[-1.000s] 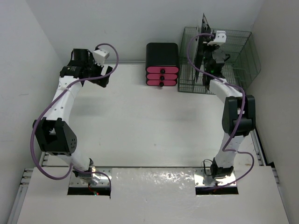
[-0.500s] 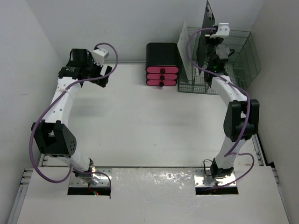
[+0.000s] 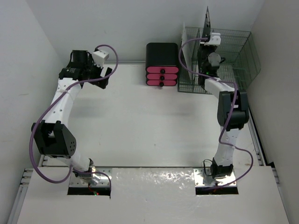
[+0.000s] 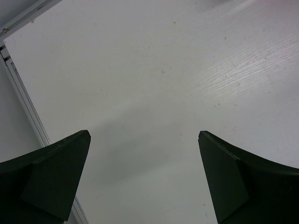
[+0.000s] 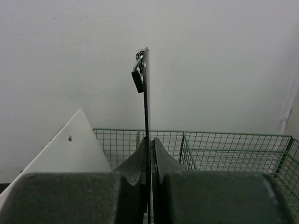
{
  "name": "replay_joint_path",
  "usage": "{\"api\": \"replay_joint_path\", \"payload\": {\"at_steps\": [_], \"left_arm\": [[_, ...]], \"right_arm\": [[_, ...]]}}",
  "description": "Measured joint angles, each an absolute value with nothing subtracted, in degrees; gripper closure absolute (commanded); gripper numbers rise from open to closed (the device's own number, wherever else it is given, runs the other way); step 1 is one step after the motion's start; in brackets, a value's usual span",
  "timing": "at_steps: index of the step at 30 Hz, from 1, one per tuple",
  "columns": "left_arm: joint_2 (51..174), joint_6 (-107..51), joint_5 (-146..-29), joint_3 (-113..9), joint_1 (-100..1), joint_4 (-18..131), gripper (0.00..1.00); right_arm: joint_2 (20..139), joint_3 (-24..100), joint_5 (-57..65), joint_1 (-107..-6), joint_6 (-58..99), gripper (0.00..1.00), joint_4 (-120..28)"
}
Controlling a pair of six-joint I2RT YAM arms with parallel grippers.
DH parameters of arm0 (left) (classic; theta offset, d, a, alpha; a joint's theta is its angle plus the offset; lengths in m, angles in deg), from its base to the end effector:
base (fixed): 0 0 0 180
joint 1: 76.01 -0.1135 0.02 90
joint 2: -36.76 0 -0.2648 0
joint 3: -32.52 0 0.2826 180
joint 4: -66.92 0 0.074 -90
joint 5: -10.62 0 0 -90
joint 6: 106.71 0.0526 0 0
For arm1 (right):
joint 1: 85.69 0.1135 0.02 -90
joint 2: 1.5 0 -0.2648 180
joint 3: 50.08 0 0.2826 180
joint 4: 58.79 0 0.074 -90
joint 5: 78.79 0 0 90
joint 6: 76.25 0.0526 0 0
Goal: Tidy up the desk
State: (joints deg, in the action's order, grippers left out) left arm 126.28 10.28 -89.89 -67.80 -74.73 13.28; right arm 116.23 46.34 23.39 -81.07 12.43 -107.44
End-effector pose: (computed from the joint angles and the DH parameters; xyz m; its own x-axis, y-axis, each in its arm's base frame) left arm 0.3872 -0.0182 0.3458 -0.5351 0.4583 -0.7097 0.4472 0.8664 0.2223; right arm 0.5171 0.0307 0.3028 0.4552 0.0142 -0.8903 0.1186 0.9900 0.0764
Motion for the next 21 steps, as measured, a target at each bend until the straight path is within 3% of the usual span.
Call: {"api": "replay_joint_path", "payload": {"at_steps": [10,21], "left_arm": [[126.3,10.5,-89.4,-67.8,-74.7,13.3,0.01],[126.3,10.5,-89.5,-67.8,-74.8,13.3,0.0]], "right_arm": [[122.3,46.2,24.1,-81.5,11.9,1.0,-117.2],[123.3,40.5,24.7,-81.6,11.6,1.0,-118.4]]}}
